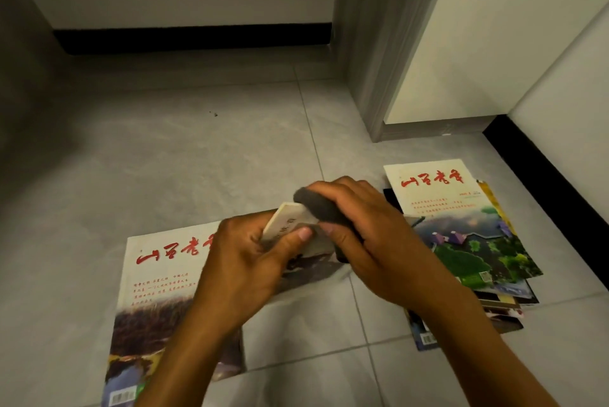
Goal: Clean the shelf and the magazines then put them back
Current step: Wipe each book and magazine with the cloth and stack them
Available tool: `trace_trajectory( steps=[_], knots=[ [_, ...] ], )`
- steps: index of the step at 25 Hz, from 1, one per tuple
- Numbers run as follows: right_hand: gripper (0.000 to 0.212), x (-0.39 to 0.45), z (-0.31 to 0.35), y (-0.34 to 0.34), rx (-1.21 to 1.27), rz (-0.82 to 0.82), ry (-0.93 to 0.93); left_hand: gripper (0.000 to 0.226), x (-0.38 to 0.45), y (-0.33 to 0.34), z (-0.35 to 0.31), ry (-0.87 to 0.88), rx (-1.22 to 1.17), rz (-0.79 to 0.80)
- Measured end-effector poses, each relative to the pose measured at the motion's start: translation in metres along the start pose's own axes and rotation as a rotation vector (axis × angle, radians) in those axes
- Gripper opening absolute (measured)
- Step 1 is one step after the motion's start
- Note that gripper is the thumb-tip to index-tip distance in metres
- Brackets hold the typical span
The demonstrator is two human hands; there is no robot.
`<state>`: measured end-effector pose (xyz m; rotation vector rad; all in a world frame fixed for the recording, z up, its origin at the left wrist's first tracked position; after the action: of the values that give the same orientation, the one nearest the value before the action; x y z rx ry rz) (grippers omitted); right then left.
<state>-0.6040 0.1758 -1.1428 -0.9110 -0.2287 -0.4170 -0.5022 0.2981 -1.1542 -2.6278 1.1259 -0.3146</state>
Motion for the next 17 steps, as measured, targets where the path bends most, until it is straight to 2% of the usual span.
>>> trace_trajectory(
  steps=[2,5,8,11,13,16,17],
  knots=[
    [0.039,-0.012,-0.032,-0.008,-0.005,0.052,0.163,0.009,-0.001,-0.017,0.004,-0.044,-0.079,-0.037],
    [0.027,-0.049,-0.092,-0.024,0.023,0.061,0.44,0.015,-0.004,-0.036,0.017,-0.096,-0.13,-0.077],
    [0.028,-0.062,-0.113,-0.029,0.338,0.001,0.577,0.017,-0.013,-0.036,0.039,-0.215,-0.2,-0.107],
    [0.023,-0.058,-0.106,-0.031,0.356,0.102,0.601,0.02,-0.013,-0.037,0.058,-0.317,-0.189,-0.125],
    [0.019,-0.048,-0.091,-0.04,0.213,0.138,0.512,0.033,-0.008,-0.049,0.057,-0.224,-0.011,-0.08],
    [0.018,-0.027,-0.057,-0.065,-0.031,0.106,0.303,0.023,0.005,-0.067,0.036,0.073,0.522,-0.034],
    [0.017,-0.02,-0.046,-0.071,-0.093,0.094,0.235,0.031,0.01,-0.066,0.026,0.163,0.711,0.022]
  ],
)
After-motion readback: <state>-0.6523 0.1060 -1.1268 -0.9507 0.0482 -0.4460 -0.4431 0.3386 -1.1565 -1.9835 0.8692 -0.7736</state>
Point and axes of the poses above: each hand's wrist, its own x-axis towards the middle knuckle, its own y-axis out of the palm, z = x × y, the point moved 4 cm from there along x, towards the middle knuckle, and after that the axes turned 1 degree about -x, right-handed, at the moved point
